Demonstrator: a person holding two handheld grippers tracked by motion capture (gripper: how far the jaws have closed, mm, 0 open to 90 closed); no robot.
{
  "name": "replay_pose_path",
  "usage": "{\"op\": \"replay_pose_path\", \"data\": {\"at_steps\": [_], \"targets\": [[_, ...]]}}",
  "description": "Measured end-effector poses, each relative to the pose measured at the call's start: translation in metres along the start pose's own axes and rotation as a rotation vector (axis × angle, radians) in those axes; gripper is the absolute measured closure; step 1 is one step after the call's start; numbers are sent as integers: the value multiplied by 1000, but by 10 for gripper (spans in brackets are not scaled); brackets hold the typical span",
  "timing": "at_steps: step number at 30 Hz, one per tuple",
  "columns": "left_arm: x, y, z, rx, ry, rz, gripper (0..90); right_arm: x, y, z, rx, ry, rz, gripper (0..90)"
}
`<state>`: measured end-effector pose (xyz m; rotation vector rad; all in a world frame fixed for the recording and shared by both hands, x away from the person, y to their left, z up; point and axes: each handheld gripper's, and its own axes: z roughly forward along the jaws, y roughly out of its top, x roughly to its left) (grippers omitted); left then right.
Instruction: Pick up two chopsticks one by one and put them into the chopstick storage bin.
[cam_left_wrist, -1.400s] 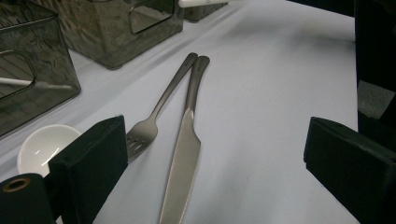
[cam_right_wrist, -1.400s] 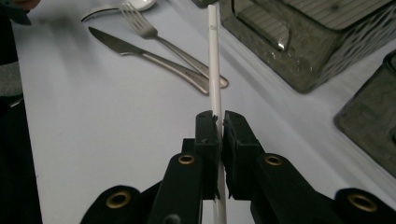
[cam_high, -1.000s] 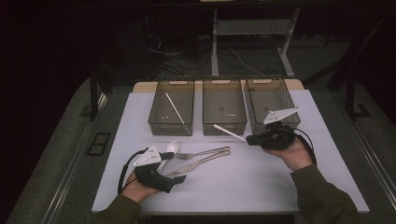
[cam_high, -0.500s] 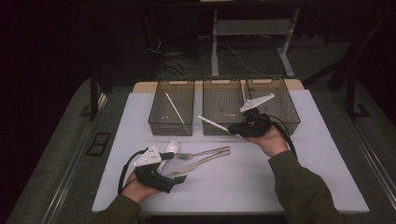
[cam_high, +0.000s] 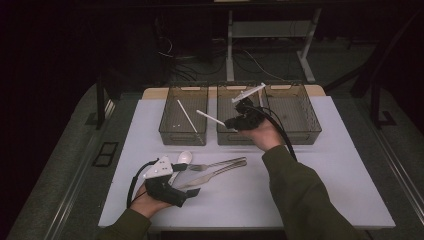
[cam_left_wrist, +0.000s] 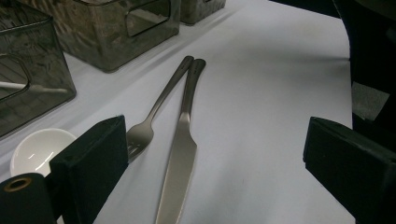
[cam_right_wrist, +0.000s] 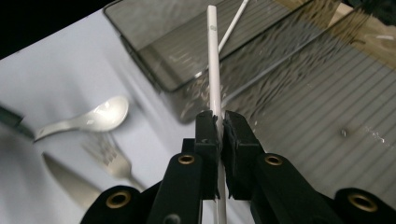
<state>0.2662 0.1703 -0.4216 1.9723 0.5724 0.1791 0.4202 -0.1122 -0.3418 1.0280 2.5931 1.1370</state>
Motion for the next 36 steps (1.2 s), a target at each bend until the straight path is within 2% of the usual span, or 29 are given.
{"op": "replay_pose_path", "data": {"at_steps": [12, 17, 22, 31, 36], "targets": [[-2, 1, 1, 0, -17, 9, 58, 0, 42, 48, 32, -36, 30, 845], [-1, 1, 1, 0, -19, 14, 58, 1, 57, 71, 61, -42, 50, 845], [-1, 2, 0, -7, -20, 6, 58, 2, 69, 92, 79, -62, 73, 845], [0, 2, 1, -10, -25, 4, 58, 8, 88, 128, 113, -63, 93, 845], [0, 1, 1, -13, -27, 3, 58, 14, 95, 137, 103, -67, 93, 843]]}}
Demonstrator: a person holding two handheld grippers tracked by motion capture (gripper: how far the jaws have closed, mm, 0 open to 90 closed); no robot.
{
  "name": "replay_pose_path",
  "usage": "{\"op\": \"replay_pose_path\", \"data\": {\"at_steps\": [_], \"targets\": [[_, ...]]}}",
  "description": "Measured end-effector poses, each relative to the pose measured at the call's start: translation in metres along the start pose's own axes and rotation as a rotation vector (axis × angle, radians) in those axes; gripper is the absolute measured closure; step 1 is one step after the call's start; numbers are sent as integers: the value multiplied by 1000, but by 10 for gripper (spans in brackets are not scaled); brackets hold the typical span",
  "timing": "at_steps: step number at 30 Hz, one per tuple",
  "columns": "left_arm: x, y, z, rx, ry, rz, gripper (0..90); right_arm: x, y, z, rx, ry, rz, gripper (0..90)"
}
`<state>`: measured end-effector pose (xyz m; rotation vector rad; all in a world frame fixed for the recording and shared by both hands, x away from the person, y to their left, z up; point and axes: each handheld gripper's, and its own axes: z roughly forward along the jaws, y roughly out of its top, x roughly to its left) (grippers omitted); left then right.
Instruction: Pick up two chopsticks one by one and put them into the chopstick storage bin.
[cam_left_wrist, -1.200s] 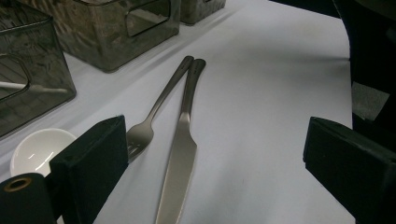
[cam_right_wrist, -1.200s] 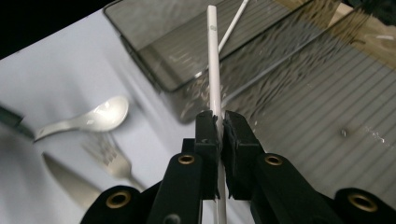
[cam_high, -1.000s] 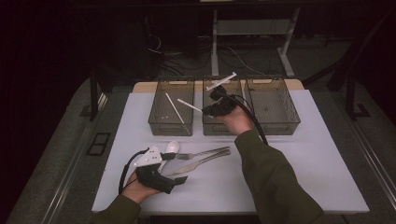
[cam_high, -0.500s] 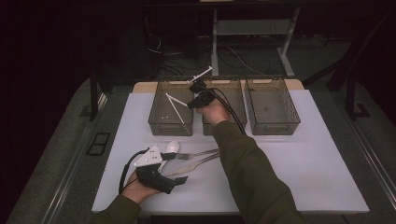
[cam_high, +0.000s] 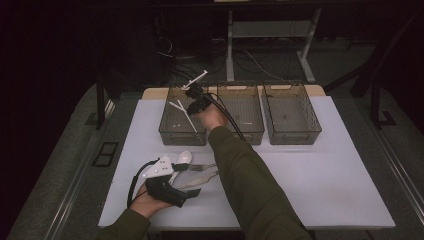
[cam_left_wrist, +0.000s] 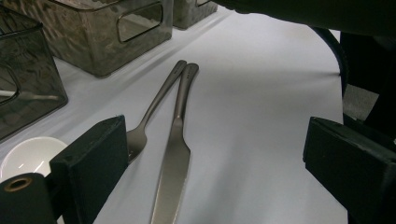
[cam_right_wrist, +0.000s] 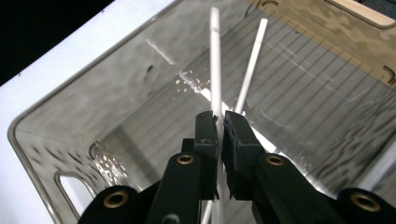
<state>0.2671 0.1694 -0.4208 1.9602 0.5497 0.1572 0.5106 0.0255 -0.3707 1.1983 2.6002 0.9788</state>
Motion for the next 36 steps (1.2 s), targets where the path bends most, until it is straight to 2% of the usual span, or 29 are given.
{"op": "replay_pose_path", "data": {"at_steps": [11, 13, 15, 24, 32, 36], "targets": [[0, 0, 1, 7, 0, 3, 58, -1, 2, -23, -84, 45, -4, 581], [0, 0, 0, 8, 0, 6, 58, -2, 1, -27, -86, 65, -13, 538], [-1, 0, 1, 8, -1, 6, 58, -2, -1, -31, -90, 58, -22, 484], [0, 0, 1, 10, 6, 7, 58, -8, -19, -50, -126, 103, -62, 378], [1, -1, 0, 16, 13, 9, 53, -18, -47, -74, -170, 133, -104, 314], [1, -1, 1, 14, 17, -1, 51, -24, -62, -88, -194, 153, -105, 298]]}}
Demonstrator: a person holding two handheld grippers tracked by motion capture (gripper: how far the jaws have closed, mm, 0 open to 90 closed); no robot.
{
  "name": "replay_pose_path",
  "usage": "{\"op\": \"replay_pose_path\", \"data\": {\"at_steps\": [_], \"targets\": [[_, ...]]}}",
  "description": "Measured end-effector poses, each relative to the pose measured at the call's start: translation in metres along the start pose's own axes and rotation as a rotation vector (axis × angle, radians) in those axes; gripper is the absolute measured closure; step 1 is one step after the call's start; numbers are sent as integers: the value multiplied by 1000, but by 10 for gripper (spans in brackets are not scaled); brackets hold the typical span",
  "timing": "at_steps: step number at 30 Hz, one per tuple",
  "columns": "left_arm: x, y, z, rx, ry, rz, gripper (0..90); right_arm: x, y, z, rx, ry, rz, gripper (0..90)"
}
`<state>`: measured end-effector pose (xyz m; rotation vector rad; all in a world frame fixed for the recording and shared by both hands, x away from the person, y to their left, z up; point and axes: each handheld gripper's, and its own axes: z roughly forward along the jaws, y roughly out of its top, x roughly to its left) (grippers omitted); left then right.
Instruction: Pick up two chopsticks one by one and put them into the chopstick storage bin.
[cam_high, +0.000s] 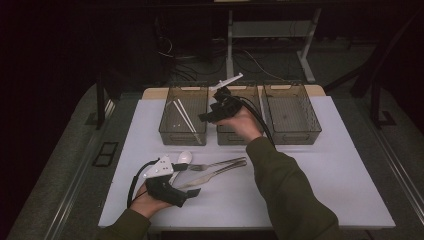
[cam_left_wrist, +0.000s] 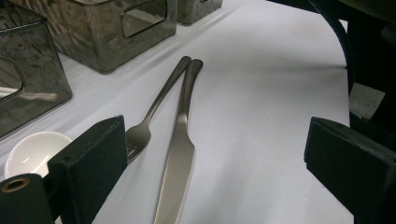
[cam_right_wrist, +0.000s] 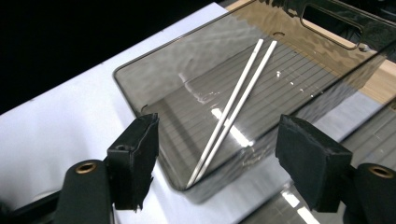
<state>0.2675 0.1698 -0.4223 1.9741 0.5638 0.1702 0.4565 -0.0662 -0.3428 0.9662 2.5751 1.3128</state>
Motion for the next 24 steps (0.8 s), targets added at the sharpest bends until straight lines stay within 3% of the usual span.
{"op": "replay_pose_path", "data": {"at_steps": [6, 24], "targets": [[2, -1, 0, 11, 4, 3, 49, -3, -20, -25, -31, 41, 0, 284], [0, -3, -3, 18, 22, -8, 49, -4, -84, -77, -76, 26, -12, 247]]}}
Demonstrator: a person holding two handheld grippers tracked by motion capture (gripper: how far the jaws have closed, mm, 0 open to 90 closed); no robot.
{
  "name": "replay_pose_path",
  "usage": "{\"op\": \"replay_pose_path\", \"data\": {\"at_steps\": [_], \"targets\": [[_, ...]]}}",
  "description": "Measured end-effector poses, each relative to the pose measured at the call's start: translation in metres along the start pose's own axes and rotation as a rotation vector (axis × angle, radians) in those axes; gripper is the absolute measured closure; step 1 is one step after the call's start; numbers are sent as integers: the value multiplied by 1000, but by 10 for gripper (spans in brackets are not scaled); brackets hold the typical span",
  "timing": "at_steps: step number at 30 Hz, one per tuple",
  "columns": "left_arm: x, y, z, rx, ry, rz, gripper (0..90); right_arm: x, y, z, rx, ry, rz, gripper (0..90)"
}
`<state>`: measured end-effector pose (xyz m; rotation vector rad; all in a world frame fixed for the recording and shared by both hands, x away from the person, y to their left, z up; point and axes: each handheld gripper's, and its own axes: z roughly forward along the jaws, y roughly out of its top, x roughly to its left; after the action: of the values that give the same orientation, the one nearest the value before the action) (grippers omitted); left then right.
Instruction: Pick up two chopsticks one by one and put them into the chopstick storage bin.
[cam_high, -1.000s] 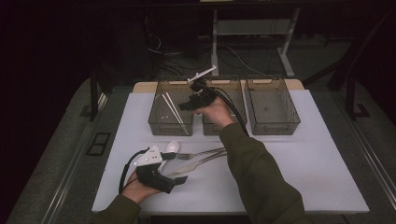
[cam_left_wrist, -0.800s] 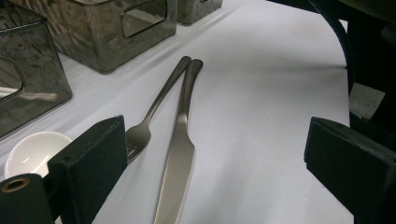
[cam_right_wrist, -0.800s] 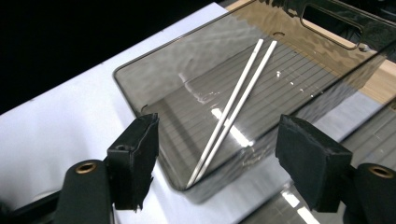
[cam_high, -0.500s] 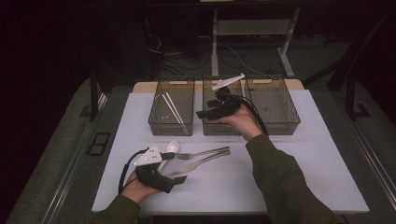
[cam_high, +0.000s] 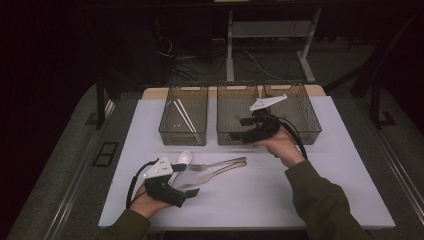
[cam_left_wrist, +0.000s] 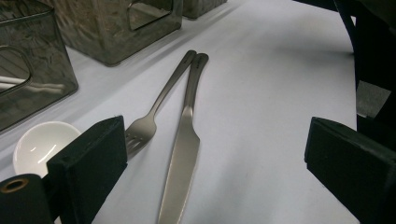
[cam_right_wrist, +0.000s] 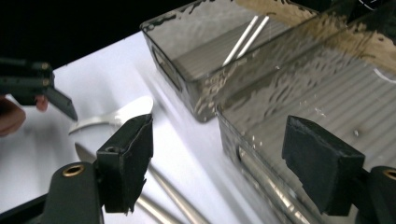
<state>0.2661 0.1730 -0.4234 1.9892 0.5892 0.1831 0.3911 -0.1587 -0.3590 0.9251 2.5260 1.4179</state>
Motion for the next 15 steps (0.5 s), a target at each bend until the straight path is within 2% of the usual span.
{"op": "replay_pose_path", "data": {"at_steps": [15], "targets": [[1, 0, 0, 3, 15, -8, 49, -2, -56, -49, -35, -19, 13, 246]]}}
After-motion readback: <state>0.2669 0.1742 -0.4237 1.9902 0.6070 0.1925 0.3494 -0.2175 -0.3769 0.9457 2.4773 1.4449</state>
